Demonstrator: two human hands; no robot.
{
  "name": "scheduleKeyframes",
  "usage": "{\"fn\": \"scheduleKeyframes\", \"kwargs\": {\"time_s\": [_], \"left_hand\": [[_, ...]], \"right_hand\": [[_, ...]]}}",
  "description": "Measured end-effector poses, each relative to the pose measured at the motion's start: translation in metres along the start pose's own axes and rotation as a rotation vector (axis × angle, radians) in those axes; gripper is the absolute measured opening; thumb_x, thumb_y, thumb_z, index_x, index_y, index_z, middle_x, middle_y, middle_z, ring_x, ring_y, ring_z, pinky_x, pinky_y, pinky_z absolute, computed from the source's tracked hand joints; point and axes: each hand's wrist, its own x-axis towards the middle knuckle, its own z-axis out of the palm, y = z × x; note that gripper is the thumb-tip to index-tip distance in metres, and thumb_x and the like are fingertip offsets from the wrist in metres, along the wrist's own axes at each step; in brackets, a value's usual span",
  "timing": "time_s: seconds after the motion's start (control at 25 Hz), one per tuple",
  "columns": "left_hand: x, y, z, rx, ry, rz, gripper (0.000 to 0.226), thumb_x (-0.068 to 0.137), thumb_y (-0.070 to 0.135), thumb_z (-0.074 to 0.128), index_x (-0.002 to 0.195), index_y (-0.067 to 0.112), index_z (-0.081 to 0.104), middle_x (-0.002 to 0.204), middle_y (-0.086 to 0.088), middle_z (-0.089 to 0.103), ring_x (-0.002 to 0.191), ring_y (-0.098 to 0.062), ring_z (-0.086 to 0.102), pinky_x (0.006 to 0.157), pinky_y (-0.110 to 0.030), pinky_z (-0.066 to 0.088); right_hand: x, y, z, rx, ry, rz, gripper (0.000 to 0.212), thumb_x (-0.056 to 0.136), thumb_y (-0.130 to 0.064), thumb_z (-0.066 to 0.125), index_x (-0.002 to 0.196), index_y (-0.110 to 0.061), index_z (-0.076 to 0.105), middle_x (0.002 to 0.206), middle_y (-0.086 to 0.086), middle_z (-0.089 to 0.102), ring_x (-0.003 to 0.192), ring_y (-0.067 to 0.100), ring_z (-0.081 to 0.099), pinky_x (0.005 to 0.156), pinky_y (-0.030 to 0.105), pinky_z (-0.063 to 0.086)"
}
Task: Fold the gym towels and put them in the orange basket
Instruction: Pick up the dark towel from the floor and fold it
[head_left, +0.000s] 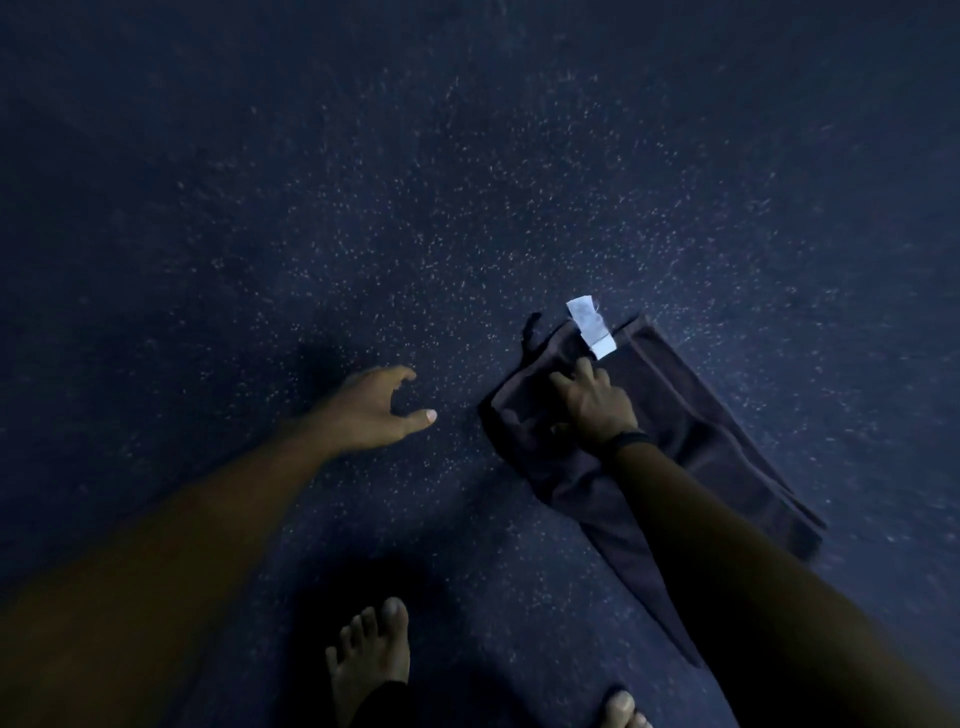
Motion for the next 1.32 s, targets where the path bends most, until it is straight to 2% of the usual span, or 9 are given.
{"fn": "scheduleKeyframes", "kwargs": {"time_s": [0.12, 0.2, 0.32, 0.44, 0.72, 0.96, 1.16, 1.24, 1.32], "left_hand": [[-0.014, -0.004, -0.005, 0.007, -0.012, -0.008, 0.070, 0.086, 0.048, 0.063, 0.144, 0.020, 0.037, 0.143, -0.006, 0.043, 0.126, -0.023, 0.046, 0.099, -0.033, 0.041], [-0.037, 0.012, -0.018, -0.005, -0.007, -0.003, 0.069, 0.087, 0.047, 0.062, 0.144, 0.019, 0.037, 0.143, -0.007, 0.042, 0.129, -0.023, 0.043, 0.101, -0.035, 0.039], [-0.105, 0.065, -0.068, -0.018, 0.036, 0.033, 0.068, 0.089, 0.045, 0.061, 0.145, 0.018, 0.035, 0.146, -0.007, 0.039, 0.134, -0.023, 0.037, 0.106, -0.035, 0.035], [-0.203, 0.136, -0.141, -0.015, 0.116, 0.076, 0.071, 0.088, 0.047, 0.061, 0.147, 0.019, 0.034, 0.149, -0.006, 0.036, 0.136, -0.023, 0.035, 0.110, -0.037, 0.034], [-0.443, 0.307, -0.306, -0.026, 0.377, 0.226, 0.073, 0.086, 0.050, 0.062, 0.146, 0.019, 0.035, 0.147, -0.007, 0.038, 0.136, -0.024, 0.036, 0.111, -0.041, 0.033], [-0.609, 0.377, -0.394, -0.002, 0.575, 0.279, 0.083, 0.078, 0.060, 0.066, 0.146, 0.023, 0.034, 0.151, -0.009, 0.033, 0.140, -0.024, 0.031, 0.112, -0.044, 0.033], [-0.723, 0.411, -0.434, -0.055, 0.718, 0.339, 0.086, 0.075, 0.065, 0.066, 0.145, 0.022, 0.037, 0.150, -0.004, 0.037, 0.137, -0.021, 0.036, 0.111, -0.037, 0.033], [-0.757, 0.431, -0.447, -0.125, 0.765, 0.403, 0.087, 0.076, 0.067, 0.063, 0.145, 0.021, 0.038, 0.148, -0.002, 0.040, 0.135, -0.020, 0.040, 0.109, -0.035, 0.036], [-0.789, 0.452, -0.459, -0.184, 0.814, 0.465, 0.084, 0.075, 0.069, 0.062, 0.142, 0.020, 0.044, 0.140, -0.001, 0.049, 0.128, -0.018, 0.047, 0.103, -0.032, 0.040]], "right_hand": [[-0.016, -0.003, -0.007, -0.105, 0.134, 0.003, 0.036, 0.092, -0.037, 0.055, 0.125, -0.023, 0.057, 0.130, 0.008, 0.041, 0.113, 0.030, 0.044, 0.085, 0.038, 0.041], [-0.043, 0.002, -0.037, 0.016, 0.188, -0.015, 0.034, 0.092, -0.035, 0.055, 0.124, -0.020, 0.057, 0.128, 0.008, 0.044, 0.113, 0.030, 0.045, 0.086, 0.038, 0.040], [-0.107, 0.016, -0.127, 0.225, 0.250, -0.156, 0.029, 0.094, -0.026, 0.055, 0.120, -0.013, 0.055, 0.119, 0.010, 0.049, 0.107, 0.031, 0.048, 0.080, 0.038, 0.042], [-0.196, 0.032, -0.247, 0.308, 0.269, -0.278, 0.008, 0.095, -0.023, 0.053, 0.095, -0.016, 0.050, 0.099, 0.006, 0.055, 0.093, 0.031, 0.055, 0.067, 0.032, 0.038], [-0.423, 0.054, -0.534, 0.150, 0.455, -0.374, 0.015, 0.097, -0.026, 0.050, 0.090, -0.016, 0.042, 0.089, 0.002, 0.054, 0.076, 0.024, 0.049, 0.058, 0.031, 0.031], [-0.576, 0.038, -0.722, 0.178, 0.737, -0.558, 0.019, 0.096, -0.028, 0.053, 0.086, -0.020, 0.038, 0.071, -0.009, 0.046, 0.068, 0.022, 0.046, 0.057, 0.039, 0.038], [-0.685, 0.000, -0.852, 0.158, 0.999, -0.636, 0.020, 0.094, -0.028, 0.056, 0.086, -0.018, 0.041, 0.071, -0.004, 0.047, 0.072, 0.023, 0.046, 0.061, 0.039, 0.040], [-0.717, -0.018, -0.888, 0.155, 1.078, -0.663, 0.023, 0.093, -0.029, 0.058, 0.083, -0.017, 0.041, 0.068, -0.006, 0.045, 0.071, 0.025, 0.047, 0.061, 0.038, 0.040], [-0.745, -0.038, -0.915, 0.138, 1.146, -0.685, 0.022, 0.092, -0.028, 0.059, 0.083, -0.013, 0.046, 0.071, 0.001, 0.052, 0.072, 0.029, 0.052, 0.063, 0.038, 0.042]]}}
